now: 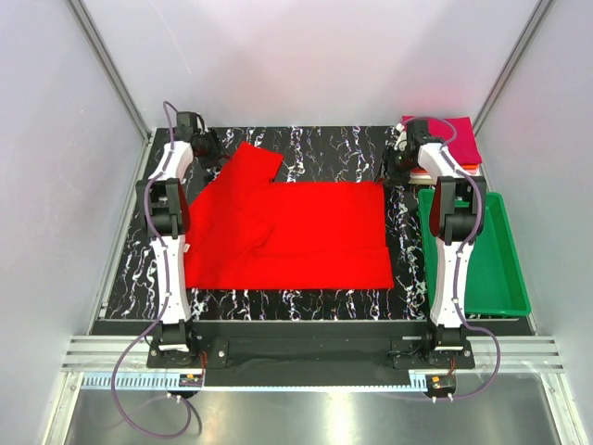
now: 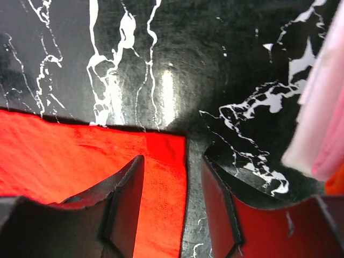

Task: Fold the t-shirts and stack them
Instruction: Fold the tshirt

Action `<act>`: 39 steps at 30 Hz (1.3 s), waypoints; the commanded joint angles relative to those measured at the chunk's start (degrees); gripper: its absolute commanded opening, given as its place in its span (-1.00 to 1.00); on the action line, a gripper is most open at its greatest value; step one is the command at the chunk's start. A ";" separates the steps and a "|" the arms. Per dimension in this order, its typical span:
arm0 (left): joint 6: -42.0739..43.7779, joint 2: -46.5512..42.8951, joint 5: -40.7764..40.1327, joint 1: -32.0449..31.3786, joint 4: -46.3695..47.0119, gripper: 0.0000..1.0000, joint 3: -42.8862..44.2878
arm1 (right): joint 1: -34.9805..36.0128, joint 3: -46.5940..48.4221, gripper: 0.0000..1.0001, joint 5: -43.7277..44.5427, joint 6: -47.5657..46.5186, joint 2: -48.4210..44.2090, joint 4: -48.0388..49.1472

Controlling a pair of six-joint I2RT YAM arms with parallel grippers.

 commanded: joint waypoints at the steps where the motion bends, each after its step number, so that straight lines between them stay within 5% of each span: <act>1: -1.37 -0.24 0.93 -0.10 -0.51 0.14 -1.23 | 0.19 1.75 0.07 -2.02 -1.45 1.19 -0.72; 11: 0.03 -0.24 5.84 -0.54 0.01 -0.20 -1.94 | 0.28 1.04 0.00 -3.69 -2.32 1.19 -0.72; 15: -0.14 -0.33 9.79 -0.45 0.63 -0.59 -1.94 | 0.37 0.96 -0.09 -2.73 -2.24 1.46 -0.72; 16: -0.23 -0.42 10.23 -0.45 0.72 -0.83 -1.94 | 0.37 1.39 -0.13 -2.20 -2.24 1.63 -0.81; 18: -0.75 -1.38 11.55 -0.45 1.24 -1.00 -2.29 | 0.37 1.92 -0.38 -0.45 -2.33 1.72 -0.72; 23: -2.60 -4.71 14.54 0.07 3.09 -1.00 -2.91 | 0.28 3.59 -1.00 1.84 -2.33 1.11 -0.28; 39: -2.25 -22.38 9.98 3.15 4.76 -1.00 -20.04 | 0.37 -11.42 -1.00 4.48 1.19 -11.89 11.58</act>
